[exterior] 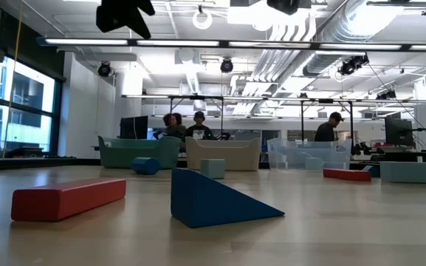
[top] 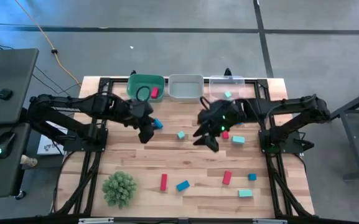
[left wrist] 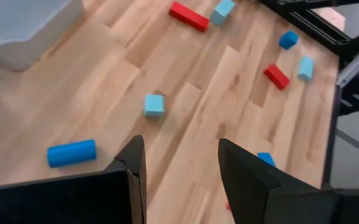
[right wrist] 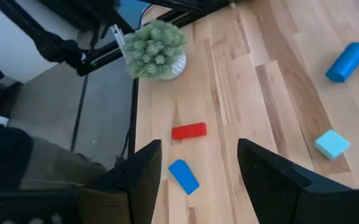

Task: Sort & place blocks by color
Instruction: Put the blue block into the top gray bin

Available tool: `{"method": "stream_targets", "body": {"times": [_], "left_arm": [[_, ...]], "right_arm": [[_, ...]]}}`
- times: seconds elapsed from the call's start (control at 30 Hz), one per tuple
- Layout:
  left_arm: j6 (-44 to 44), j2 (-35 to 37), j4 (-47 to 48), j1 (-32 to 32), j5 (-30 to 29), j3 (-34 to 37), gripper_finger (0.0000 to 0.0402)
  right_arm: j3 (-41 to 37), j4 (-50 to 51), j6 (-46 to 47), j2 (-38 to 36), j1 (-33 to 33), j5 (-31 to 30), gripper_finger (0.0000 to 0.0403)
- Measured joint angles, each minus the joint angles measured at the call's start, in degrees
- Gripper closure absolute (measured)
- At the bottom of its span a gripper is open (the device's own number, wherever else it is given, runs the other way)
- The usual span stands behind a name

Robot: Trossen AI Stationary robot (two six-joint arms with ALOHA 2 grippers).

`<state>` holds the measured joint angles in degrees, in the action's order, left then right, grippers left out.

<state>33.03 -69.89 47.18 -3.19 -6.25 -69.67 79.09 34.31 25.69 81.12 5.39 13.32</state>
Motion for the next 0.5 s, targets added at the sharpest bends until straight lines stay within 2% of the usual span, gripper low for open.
{"method": "stream_targets", "body": {"times": [0.23, 0.33, 0.5], "left_arm": [[2.82, 0.0, 0.0, 3.61, -0.27, 0.0, 0.0284], [4.26, -0.02, -0.02, 4.45, -0.43, 0.0, 0.0284], [8.57, -0.02, -0.11, 5.25, -0.43, 0.0, 0.0284]], "right_arm": [[0.0, -3.14, -0.64, 0.0, 7.83, -11.66, 0.0202], [0.0, -3.37, -4.72, 0.0, 10.85, -16.32, 0.0202], [-0.13, -3.77, -9.31, 2.19, 14.31, -19.49, 0.0202]]}}
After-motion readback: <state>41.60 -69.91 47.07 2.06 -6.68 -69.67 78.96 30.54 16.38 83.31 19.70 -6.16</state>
